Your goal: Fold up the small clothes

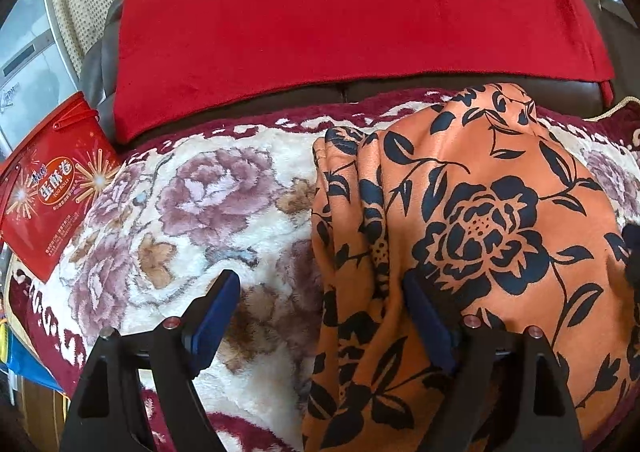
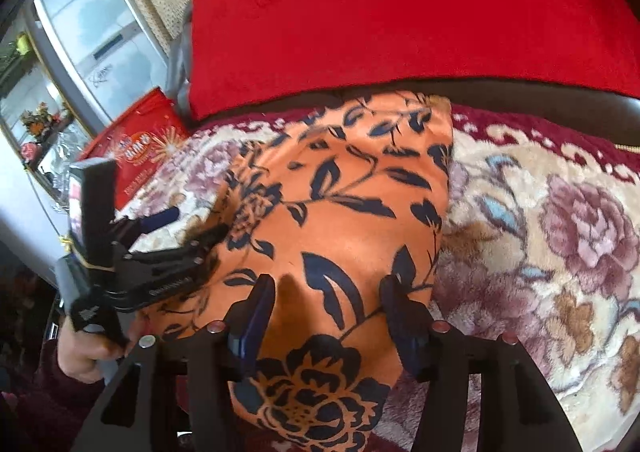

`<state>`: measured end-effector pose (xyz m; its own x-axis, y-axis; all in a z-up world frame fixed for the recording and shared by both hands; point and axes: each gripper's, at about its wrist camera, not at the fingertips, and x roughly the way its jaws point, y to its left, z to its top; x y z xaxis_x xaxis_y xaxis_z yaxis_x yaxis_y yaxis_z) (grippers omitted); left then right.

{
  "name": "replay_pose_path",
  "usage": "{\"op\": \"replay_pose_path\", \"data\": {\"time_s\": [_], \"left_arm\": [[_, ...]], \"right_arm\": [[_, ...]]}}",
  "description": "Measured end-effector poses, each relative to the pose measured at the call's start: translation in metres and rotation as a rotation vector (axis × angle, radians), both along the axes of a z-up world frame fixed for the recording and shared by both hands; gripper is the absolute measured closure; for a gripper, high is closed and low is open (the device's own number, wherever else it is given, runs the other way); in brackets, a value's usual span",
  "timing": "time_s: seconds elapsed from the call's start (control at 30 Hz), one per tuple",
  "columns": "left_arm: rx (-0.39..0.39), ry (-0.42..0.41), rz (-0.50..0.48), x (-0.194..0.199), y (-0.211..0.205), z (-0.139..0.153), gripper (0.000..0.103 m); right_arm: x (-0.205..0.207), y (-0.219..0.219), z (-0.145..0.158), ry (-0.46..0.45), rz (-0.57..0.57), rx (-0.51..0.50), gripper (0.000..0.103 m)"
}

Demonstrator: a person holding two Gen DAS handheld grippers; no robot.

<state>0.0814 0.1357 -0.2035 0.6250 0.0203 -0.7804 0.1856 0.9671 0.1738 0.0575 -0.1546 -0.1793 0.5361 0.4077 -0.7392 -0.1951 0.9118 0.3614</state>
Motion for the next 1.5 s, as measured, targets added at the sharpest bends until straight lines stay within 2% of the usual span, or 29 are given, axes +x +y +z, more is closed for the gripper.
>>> {"op": "replay_pose_path", "data": {"time_s": [0.13, 0.27, 0.3, 0.37, 0.57, 0.67, 0.77, 0.83, 0.9, 0.93, 0.97, 1.03, 1.13, 1.2, 1.3, 1.4, 1.47, 1.5], "left_arm": [[0.006, -0.003, 0.004, -0.004, -0.005, 0.001, 0.019], [0.011, -0.005, 0.0, -0.005, -0.006, -0.001, 0.019], [0.008, -0.003, -0.002, -0.004, -0.005, -0.001, 0.019], [-0.001, 0.003, -0.004, -0.003, -0.003, 0.0, 0.019], [-0.101, 0.0, -0.027, -0.007, 0.015, 0.023, 0.019], [-0.144, -0.023, 0.007, -0.006, 0.036, 0.033, 0.019], [-0.196, 0.042, 0.069, 0.009, 0.058, 0.025, 0.019], [-0.293, 0.099, 0.107, 0.015, 0.074, 0.018, 0.019], [-0.388, 0.16, 0.118, 0.021, 0.083, 0.01, 0.019], [-0.391, 0.182, 0.123, 0.022, 0.083, 0.005, 0.019], [-0.361, 0.204, 0.131, 0.024, 0.08, -0.001, 0.019], [-0.25, 0.25, 0.145, 0.027, 0.068, -0.017, 0.019], [-0.26, 0.253, 0.127, 0.024, 0.064, -0.019, 0.019], [-0.346, 0.2, 0.102, 0.019, 0.072, -0.002, 0.019], [-0.458, 0.129, 0.067, 0.012, 0.079, 0.02, 0.019], [-0.451, 0.137, -0.011, 0.009, 0.064, 0.022, 0.019], [-0.425, 0.192, -0.059, 0.01, 0.05, 0.013, 0.019], [-0.388, 0.24, -0.08, 0.01, 0.04, 0.003, 0.019]], "right_arm": [[0.001, -0.003, 0.005, -0.037, -0.053, 0.022, 0.044], [0.018, 0.005, -0.018, 0.051, -0.083, -0.012, 0.043], [0.018, 0.008, -0.019, 0.041, -0.084, -0.022, 0.039], [0.018, 0.014, -0.016, 0.032, -0.071, -0.052, 0.037], [0.014, 0.001, -0.009, 0.021, -0.073, 0.0, 0.039], [0.011, -0.016, -0.004, 0.0, -0.118, 0.005, 0.039], [0.014, -0.035, -0.007, 0.007, -0.18, 0.039, 0.042], [0.015, -0.043, -0.009, 0.012, -0.194, 0.092, 0.047], [0.019, -0.039, -0.013, 0.027, -0.181, 0.086, 0.048], [0.022, -0.033, -0.018, 0.042, -0.171, 0.071, 0.049], [0.025, -0.024, -0.025, 0.067, -0.156, 0.042, 0.049], [0.024, -0.016, -0.027, 0.049, -0.156, -0.009, 0.049], [0.024, -0.022, -0.024, 0.06, -0.158, 0.015, 0.049], [0.022, -0.028, -0.022, 0.064, -0.168, 0.049, 0.049], [0.014, -0.032, -0.009, 0.0, -0.169, 0.084, 0.049], [0.005, -0.026, 0.001, -0.062, -0.12, 0.09, 0.049], [0.005, -0.017, -0.004, -0.044, -0.078, 0.095, 0.049], [0.007, -0.011, -0.011, -0.016, -0.064, 0.085, 0.049]]}}
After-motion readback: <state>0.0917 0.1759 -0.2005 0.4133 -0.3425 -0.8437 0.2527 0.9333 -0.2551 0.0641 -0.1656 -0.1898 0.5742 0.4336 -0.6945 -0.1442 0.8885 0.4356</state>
